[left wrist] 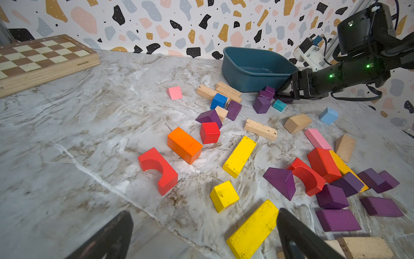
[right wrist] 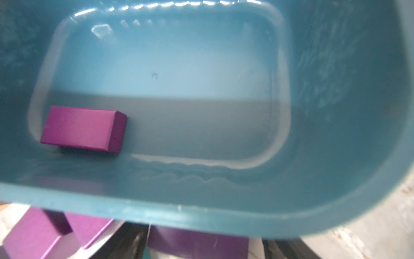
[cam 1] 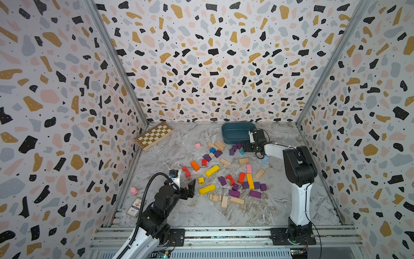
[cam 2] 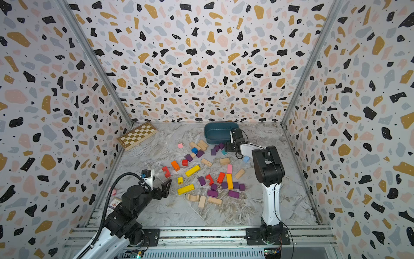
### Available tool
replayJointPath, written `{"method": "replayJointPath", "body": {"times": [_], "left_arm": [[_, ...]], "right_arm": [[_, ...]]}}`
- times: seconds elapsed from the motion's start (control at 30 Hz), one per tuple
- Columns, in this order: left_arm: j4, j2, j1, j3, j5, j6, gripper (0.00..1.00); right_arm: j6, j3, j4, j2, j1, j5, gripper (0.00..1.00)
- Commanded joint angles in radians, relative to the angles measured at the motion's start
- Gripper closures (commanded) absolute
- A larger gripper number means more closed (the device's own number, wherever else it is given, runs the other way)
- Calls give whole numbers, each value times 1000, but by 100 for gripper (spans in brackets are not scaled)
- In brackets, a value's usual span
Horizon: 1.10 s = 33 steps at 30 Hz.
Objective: Pick purple bricks into the storage bin
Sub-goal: Pick up the building block from the center of the board, then place the building block in the storage box.
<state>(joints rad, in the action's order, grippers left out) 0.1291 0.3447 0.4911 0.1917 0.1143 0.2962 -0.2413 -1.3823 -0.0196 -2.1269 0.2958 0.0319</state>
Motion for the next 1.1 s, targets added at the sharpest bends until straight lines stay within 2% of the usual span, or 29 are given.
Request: {"method": "replayJointPath", "body": {"times": [0.0, 0.33, 0.7, 0.8, 1.07], "left_arm": [[-51, 2, 2, -7, 11, -8, 1], [-51, 1, 3, -7, 8, -11, 1], [-49, -4, 2, -8, 10, -11, 1], [-48, -4, 1, -7, 10, -11, 1], [-40, -17, 2, -9, 13, -8, 1]], "right_arm": [[1, 26, 29, 35, 5, -4, 29], [27, 31, 56, 133, 5, -7, 44], [66, -30, 115, 268, 5, 13, 49], [80, -125, 137, 223, 2, 18, 50], [86, -491, 243, -56, -22, 40, 51]]}}
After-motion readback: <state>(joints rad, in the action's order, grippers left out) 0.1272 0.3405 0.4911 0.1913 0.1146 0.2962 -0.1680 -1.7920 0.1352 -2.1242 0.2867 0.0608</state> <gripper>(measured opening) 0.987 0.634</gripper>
